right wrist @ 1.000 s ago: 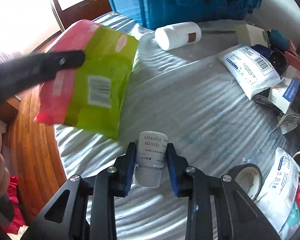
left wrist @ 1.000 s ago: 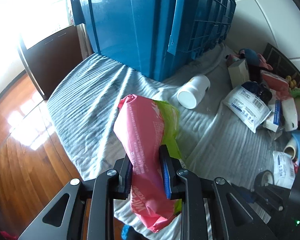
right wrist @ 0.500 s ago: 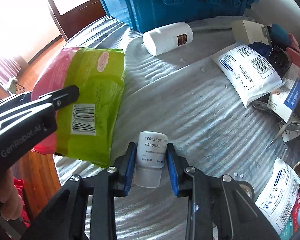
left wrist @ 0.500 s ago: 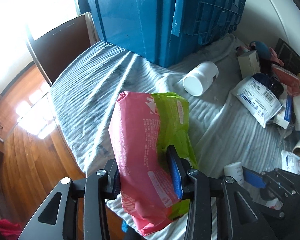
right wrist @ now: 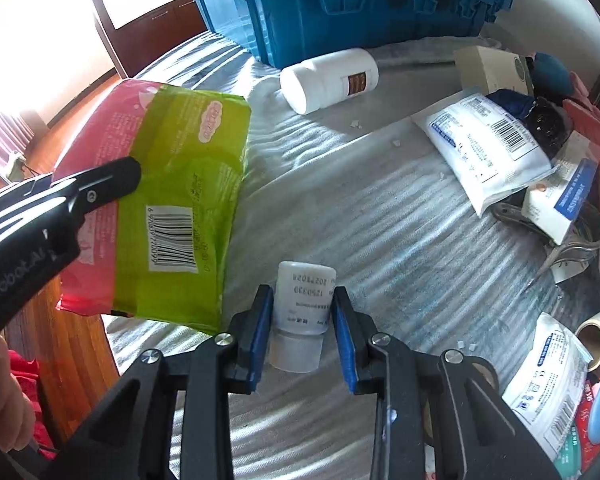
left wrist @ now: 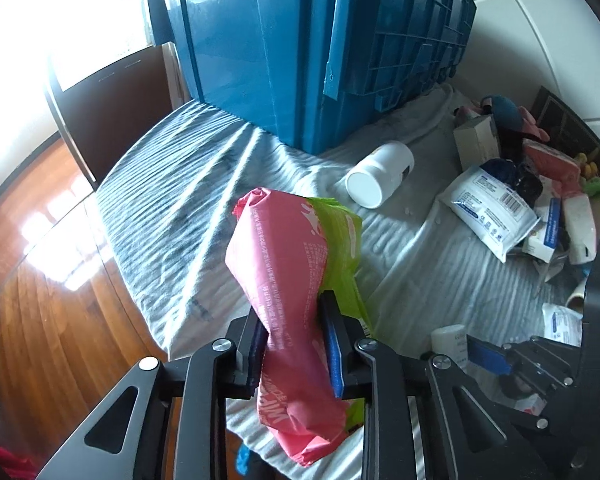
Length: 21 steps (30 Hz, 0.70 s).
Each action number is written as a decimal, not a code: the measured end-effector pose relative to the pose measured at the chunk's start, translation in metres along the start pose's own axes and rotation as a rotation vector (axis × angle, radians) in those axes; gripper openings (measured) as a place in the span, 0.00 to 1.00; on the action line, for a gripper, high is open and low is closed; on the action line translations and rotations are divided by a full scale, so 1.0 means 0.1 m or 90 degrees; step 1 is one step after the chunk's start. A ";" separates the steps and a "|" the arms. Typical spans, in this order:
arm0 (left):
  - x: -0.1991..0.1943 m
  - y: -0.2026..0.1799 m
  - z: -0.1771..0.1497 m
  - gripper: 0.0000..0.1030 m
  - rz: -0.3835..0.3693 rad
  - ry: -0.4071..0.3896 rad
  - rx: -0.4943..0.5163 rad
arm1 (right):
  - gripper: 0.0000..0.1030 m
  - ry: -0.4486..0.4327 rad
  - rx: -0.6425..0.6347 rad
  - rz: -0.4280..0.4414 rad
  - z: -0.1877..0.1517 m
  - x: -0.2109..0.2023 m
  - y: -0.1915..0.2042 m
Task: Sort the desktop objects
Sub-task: 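Carry the wipes pack in the left gripper while the right carries the white bottle to the crate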
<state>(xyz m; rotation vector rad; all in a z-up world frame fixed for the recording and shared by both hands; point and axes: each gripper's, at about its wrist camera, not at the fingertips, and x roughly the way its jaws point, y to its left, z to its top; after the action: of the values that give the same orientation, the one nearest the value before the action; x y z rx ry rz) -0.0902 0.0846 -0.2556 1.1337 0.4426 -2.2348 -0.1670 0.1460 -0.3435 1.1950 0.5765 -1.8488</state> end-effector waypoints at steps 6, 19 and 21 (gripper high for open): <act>-0.19 -0.06 0.04 0.19 0.004 -0.022 0.009 | 0.29 -0.038 0.001 -0.006 0.17 -0.32 -0.05; -0.76 0.02 0.29 0.19 0.046 -0.102 -0.006 | 0.29 -0.128 -0.036 0.018 0.57 -1.28 -0.05; -0.83 0.12 0.32 0.19 0.056 -0.110 -0.016 | 0.29 -0.142 -0.048 0.026 0.66 -1.35 0.04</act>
<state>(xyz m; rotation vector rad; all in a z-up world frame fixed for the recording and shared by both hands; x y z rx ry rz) -0.0638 0.0879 -0.1697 0.9211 0.3417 -2.2215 -0.1709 0.1493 -0.1930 0.9291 0.4884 -1.8770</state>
